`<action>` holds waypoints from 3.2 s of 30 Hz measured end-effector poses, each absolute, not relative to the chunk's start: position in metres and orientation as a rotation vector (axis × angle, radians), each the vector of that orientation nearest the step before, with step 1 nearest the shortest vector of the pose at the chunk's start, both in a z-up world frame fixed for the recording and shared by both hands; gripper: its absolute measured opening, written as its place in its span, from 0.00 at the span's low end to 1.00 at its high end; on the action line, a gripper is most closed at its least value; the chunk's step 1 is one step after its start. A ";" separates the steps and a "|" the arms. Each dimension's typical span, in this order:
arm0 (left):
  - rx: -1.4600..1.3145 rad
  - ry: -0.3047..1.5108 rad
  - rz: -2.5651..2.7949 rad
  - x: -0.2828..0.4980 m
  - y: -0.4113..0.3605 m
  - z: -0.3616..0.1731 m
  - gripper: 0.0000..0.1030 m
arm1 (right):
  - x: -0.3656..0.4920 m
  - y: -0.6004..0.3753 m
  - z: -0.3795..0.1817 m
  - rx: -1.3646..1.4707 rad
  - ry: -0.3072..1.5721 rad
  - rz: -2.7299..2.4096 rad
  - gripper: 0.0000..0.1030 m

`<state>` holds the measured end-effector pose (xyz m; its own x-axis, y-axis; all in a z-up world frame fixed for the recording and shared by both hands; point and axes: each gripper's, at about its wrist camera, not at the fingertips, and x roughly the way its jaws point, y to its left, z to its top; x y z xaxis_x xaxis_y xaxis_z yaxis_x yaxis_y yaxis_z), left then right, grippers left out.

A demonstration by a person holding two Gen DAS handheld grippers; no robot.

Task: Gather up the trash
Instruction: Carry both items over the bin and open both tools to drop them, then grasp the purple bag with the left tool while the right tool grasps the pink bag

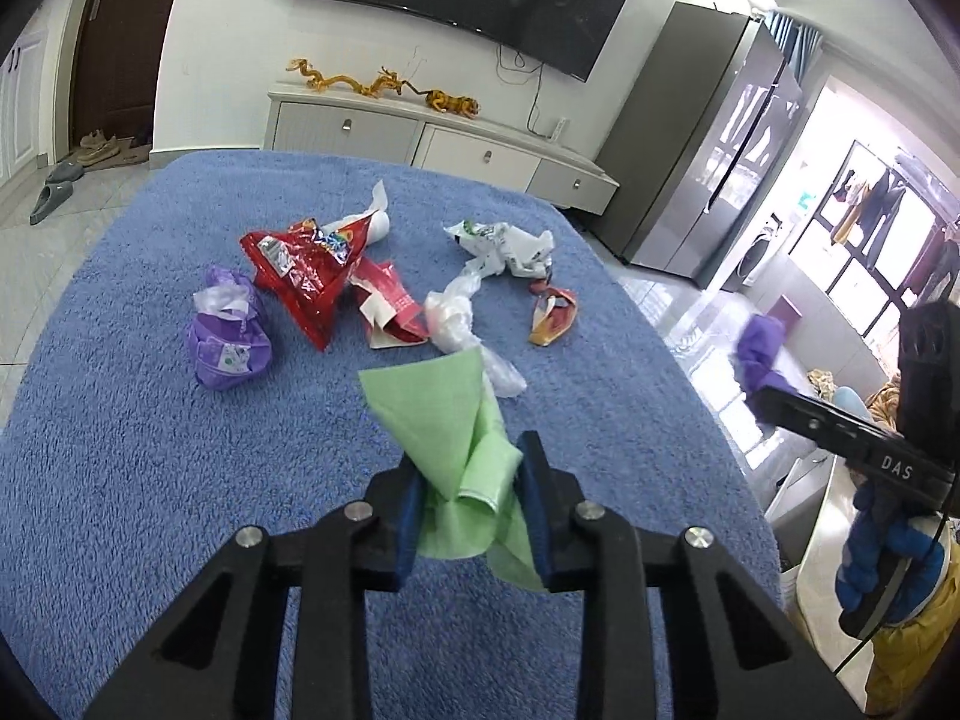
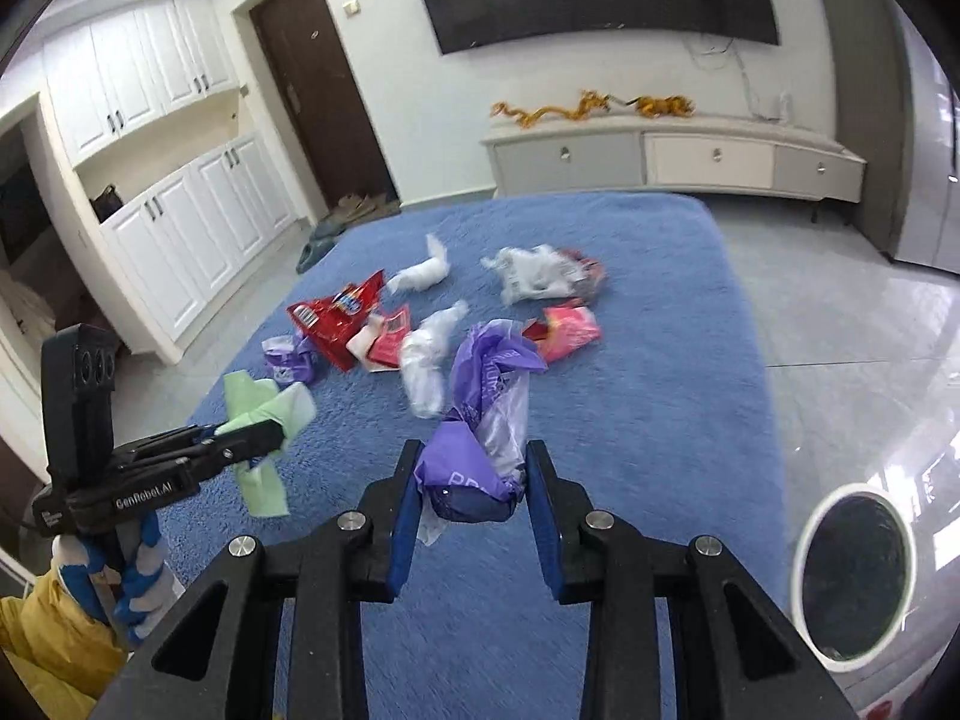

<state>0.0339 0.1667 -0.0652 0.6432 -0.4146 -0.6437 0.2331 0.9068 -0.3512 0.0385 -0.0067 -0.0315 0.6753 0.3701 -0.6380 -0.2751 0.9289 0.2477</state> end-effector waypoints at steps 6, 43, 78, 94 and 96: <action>-0.262 0.787 -0.403 0.029 0.153 -0.055 0.25 | 0.007 -0.057 -0.024 0.175 0.706 0.258 0.30; 0.018 1.038 -0.854 0.158 -0.315 -0.078 0.45 | 0.028 -0.352 -0.132 0.422 0.891 -0.216 0.34; -0.078 0.591 -0.588 0.068 0.018 0.061 0.55 | -0.031 -0.172 0.096 0.232 0.444 -0.088 0.55; -0.177 0.656 -0.135 0.060 0.250 -0.015 0.56 | 0.024 -0.078 0.087 0.192 0.513 0.110 0.65; -0.182 0.685 -0.115 0.064 0.254 -0.032 0.56 | 0.041 -0.069 0.071 0.189 0.556 0.127 0.65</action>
<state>0.0640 0.2545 -0.0316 0.7690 -0.1655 -0.6175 0.0461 0.9778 -0.2046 0.0410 -0.0692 0.0713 0.8423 0.1701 -0.5114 -0.0680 0.9748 0.2123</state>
